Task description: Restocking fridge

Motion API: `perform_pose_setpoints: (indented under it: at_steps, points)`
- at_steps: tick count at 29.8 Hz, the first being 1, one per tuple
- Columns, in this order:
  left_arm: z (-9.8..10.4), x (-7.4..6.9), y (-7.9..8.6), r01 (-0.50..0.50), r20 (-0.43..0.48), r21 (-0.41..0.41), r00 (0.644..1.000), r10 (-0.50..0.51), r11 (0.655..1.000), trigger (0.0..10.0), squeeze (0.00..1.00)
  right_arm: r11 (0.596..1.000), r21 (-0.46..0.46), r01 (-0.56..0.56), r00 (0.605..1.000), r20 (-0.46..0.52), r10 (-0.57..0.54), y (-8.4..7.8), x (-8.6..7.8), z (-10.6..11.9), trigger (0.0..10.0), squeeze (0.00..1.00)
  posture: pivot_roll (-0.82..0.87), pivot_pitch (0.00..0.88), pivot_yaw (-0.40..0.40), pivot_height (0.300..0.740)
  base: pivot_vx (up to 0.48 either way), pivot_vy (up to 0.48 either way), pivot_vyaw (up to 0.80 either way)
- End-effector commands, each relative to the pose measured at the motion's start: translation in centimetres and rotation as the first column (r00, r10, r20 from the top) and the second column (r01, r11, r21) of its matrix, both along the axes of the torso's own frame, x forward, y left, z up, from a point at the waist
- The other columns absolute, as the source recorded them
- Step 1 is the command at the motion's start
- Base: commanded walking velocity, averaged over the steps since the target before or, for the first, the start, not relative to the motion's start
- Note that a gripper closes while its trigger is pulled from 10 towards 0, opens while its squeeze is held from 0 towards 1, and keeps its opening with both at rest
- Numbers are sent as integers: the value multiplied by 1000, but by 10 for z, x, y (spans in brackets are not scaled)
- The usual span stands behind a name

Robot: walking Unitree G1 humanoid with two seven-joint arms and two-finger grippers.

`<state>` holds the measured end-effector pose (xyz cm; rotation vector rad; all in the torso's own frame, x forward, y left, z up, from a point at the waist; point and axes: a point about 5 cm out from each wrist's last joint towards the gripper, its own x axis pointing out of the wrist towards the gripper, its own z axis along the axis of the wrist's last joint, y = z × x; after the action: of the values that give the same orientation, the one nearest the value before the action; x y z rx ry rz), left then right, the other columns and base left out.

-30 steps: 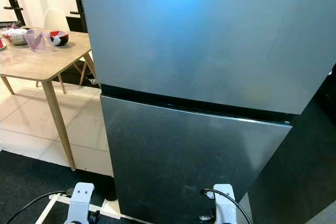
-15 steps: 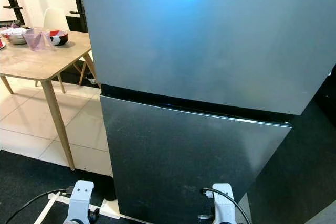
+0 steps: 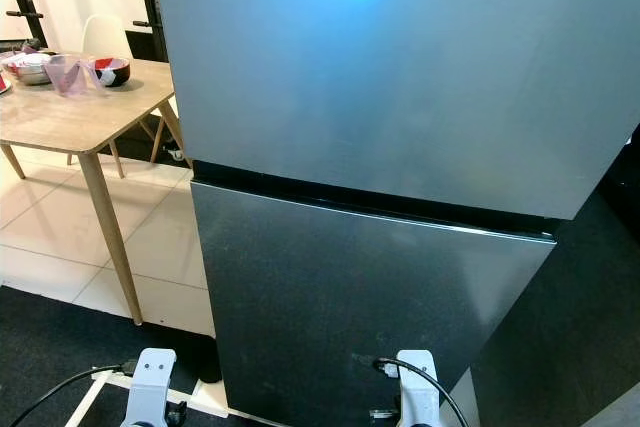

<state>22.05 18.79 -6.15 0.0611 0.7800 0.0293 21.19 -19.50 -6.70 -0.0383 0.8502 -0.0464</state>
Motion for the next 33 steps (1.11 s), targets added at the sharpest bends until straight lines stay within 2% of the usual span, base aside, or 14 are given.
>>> perform_pose_setpoints:
  at_steps: [1,4,11,33]
  points:
    - [-4,-6,2,-9,-30,-6,1000,8,1000,10000,0,1000,-9,1,1000,-23,-1,0,-3,-2,10000,0,25,0,-54,740,0,0,0]
    - [-5,-8,2,-39,-26,-24,999,39,999,10000,0,1000,-10,8,1000,-30,-8,-2,-6,-3,10000,0,26,0,-56,740,0,0,0]
    - [-6,-12,4,-40,-30,-23,999,39,999,10000,0,999,6,37,998,-47,-37,-8,-10,-5,10000,0,24,0,-46,740,0,0,0]
    - [-10,-18,11,-4,-69,0,998,4,1000,10000,0,999,-40,12,997,-71,-14,-16,-19,-8,10000,0,15,0,-33,740,0,0,0]
